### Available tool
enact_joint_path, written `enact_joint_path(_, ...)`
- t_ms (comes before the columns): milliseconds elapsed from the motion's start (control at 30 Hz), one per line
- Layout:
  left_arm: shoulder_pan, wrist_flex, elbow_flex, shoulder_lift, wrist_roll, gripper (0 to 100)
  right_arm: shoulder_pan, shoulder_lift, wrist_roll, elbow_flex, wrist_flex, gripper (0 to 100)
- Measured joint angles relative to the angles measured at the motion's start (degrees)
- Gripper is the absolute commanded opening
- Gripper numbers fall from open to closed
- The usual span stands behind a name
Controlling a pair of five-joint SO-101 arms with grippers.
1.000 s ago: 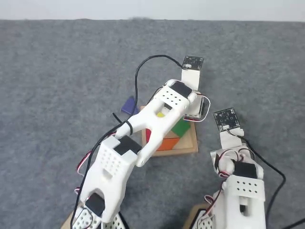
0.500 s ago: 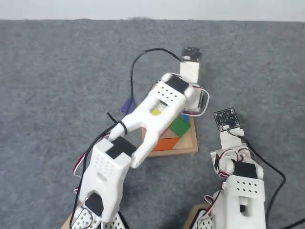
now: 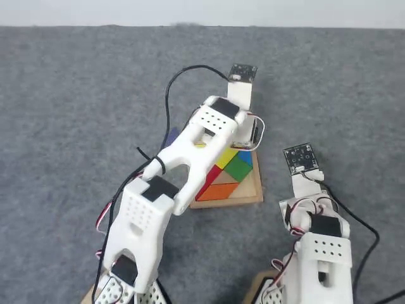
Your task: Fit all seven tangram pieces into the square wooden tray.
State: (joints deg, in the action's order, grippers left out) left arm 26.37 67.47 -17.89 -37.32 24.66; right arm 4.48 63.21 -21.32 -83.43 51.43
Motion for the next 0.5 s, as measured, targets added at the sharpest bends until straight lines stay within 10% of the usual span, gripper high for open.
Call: enact_joint_path(500,-25.3,17.2,0.0,12.2,-22.3,19,0.0,0.0,0.0,0.0,0.0,0.9)
